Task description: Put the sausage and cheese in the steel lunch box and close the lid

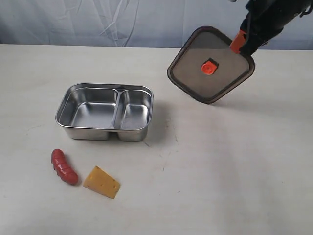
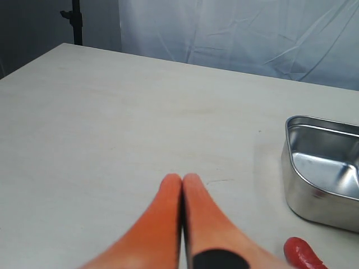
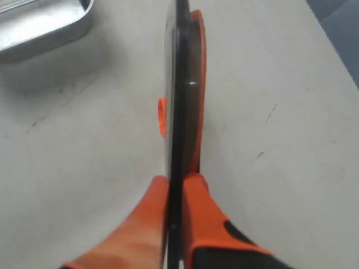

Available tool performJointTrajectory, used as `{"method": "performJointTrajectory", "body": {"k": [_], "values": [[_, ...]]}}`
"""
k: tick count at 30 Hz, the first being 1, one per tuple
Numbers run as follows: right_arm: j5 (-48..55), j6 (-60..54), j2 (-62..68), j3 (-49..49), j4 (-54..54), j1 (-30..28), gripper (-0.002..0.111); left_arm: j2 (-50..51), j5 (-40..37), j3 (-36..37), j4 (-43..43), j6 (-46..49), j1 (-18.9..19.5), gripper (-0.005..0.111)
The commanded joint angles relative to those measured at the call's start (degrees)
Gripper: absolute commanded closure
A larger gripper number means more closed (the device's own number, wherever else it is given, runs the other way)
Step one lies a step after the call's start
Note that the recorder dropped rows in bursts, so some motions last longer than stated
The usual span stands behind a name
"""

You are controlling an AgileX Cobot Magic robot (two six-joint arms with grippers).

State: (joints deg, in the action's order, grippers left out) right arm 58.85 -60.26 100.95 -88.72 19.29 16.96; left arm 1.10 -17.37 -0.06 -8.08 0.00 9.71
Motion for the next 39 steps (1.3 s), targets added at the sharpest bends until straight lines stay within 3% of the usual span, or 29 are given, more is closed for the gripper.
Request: {"method": "performJointTrajectory", "body": {"k": [1, 9, 23, 33, 39], "values": [[0.7, 4.2, -0.7, 0.0, -12.8, 6.6, 0.109, -0.2, 0.6, 0.1, 0.0, 0.0, -0.3, 0.107], [8.1, 11.9, -0.4, 1.8, -20.2, 15.0, 0.109, -0.2, 0.6, 0.1, 0.0, 0.0, -0.3, 0.107], [8.4, 15.1, -0.4, 17.2, -14.2, 17.1, 0.109, -0.2, 0.6, 0.1, 0.0, 0.0, -0.3, 0.107], [-1.9, 14.8, 1.0, 23.4, -17.7, 26.6, 0.109, -0.2, 0.6, 0.1, 0.0, 0.0, -0.3, 0.107], [-4.0, 14.8, 5.4, 23.4, -16.1, 27.1, 0.109, -0.2, 0.6, 0.1, 0.0, 0.0, -0.3, 0.107]]}}
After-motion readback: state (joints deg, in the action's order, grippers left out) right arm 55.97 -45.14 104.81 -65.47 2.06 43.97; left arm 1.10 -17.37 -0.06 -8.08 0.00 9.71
